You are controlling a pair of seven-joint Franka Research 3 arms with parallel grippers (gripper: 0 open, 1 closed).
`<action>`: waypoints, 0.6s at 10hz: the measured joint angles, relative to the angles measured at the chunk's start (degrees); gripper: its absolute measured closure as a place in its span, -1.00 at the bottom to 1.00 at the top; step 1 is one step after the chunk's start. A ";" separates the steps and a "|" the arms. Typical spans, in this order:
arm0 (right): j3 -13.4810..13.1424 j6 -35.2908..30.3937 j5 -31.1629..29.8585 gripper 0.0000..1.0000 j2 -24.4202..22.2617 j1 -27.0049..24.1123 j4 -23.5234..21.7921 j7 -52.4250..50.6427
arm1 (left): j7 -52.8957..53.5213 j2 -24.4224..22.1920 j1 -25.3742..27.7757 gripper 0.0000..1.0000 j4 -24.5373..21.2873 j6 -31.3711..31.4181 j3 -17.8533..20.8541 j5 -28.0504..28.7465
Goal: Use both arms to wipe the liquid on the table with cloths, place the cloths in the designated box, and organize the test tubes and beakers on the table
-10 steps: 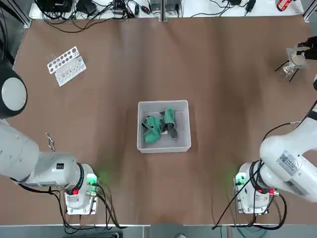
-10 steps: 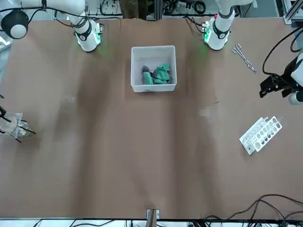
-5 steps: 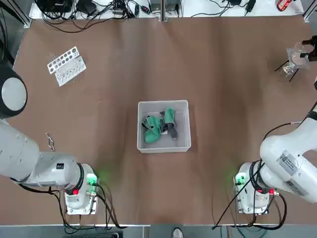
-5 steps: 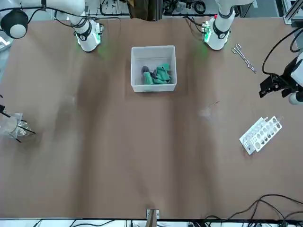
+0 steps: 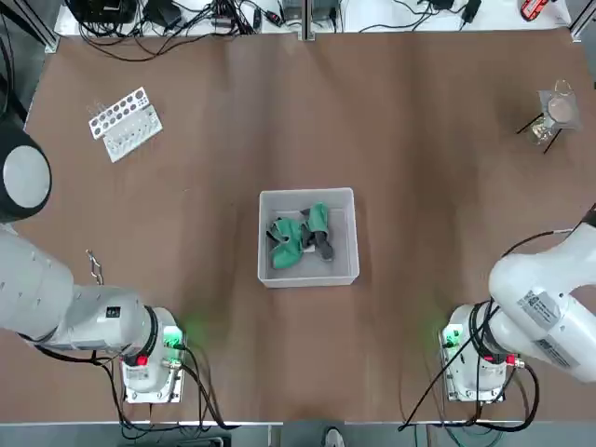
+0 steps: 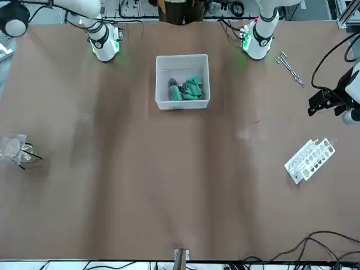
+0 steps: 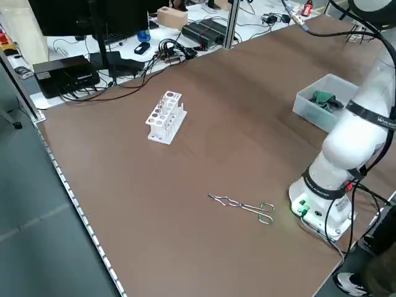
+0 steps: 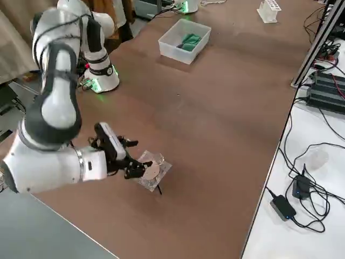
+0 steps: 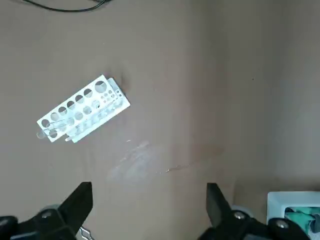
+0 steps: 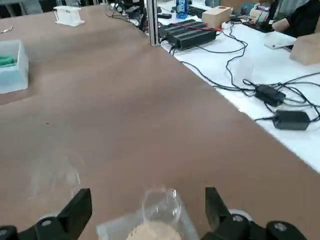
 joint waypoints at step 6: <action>0.48 -0.56 -10.76 -1.00 -9.60 20.90 0.38 25.90 | 0.00 0.03 0.05 -1.00 -0.02 -0.01 0.02 0.00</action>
